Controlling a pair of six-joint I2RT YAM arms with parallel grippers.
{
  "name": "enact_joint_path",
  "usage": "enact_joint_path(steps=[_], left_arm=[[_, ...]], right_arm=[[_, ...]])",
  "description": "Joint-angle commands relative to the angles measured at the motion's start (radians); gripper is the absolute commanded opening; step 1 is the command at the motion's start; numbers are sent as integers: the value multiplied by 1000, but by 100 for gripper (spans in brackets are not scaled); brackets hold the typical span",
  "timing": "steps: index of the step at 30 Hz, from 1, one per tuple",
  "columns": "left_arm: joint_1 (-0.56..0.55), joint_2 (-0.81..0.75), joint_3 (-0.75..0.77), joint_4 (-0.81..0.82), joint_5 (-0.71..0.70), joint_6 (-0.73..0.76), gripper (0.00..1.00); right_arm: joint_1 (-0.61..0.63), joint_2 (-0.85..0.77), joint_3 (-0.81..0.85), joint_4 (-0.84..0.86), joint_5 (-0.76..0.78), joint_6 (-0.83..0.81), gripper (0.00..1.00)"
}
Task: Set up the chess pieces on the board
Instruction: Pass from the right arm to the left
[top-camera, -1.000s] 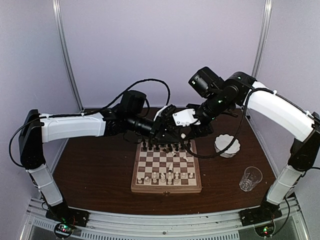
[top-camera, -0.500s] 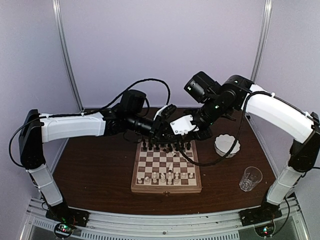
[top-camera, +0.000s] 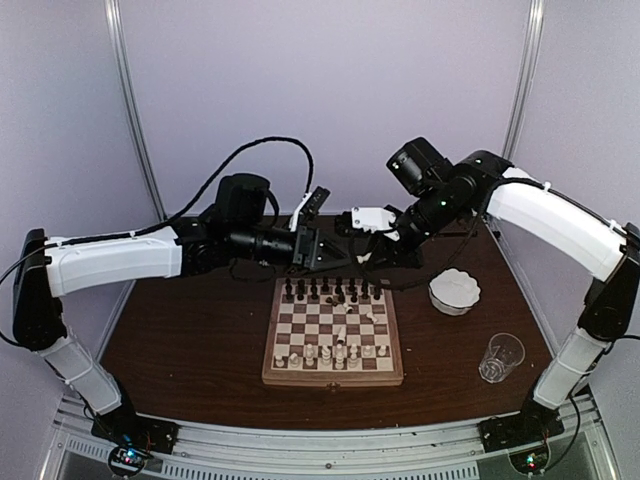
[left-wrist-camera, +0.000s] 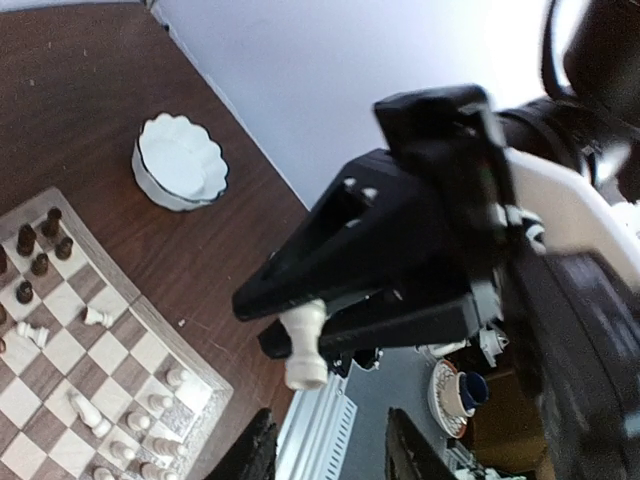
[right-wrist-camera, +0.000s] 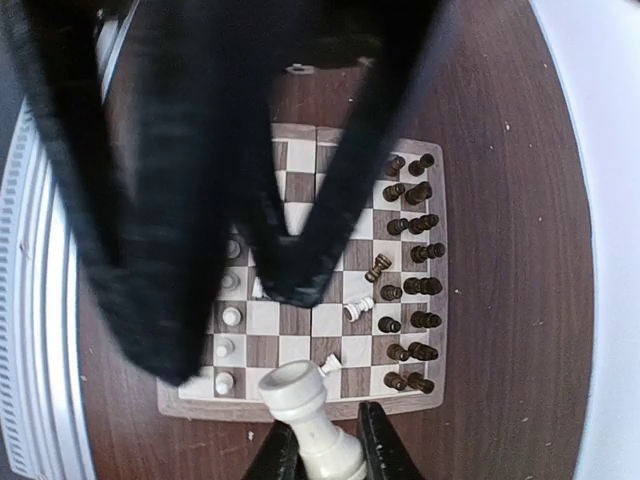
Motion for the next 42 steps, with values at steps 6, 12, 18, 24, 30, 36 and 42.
enact_joint_path(steps=[6, 12, 18, 24, 30, 36, 42], left_arm=[[-45, -40, 14, 36, -221, 137, 43], [-46, -35, 27, 14, -250, 142, 43], [-46, -16, 38, 33, -223, 137, 34], [-46, 5, 51, 53, -187, 127, 19], [-46, 15, 57, 55, -176, 131, 10], [-46, 37, 127, -113, -216, 218, 8], [-96, 133, 292, -444, -270, 404, 8]], right_arm=[[-69, -6, -27, 71, -241, 259, 10], [-71, -4, -24, 69, -276, 268, 10], [-71, -3, -29, 72, -295, 274, 11], [-71, 2, -30, 77, -293, 275, 11], [-71, 0, -39, 84, -290, 277, 11], [-162, -56, -70, 28, -353, 253, 37], [-454, -206, -222, -50, -557, 189, 45]])
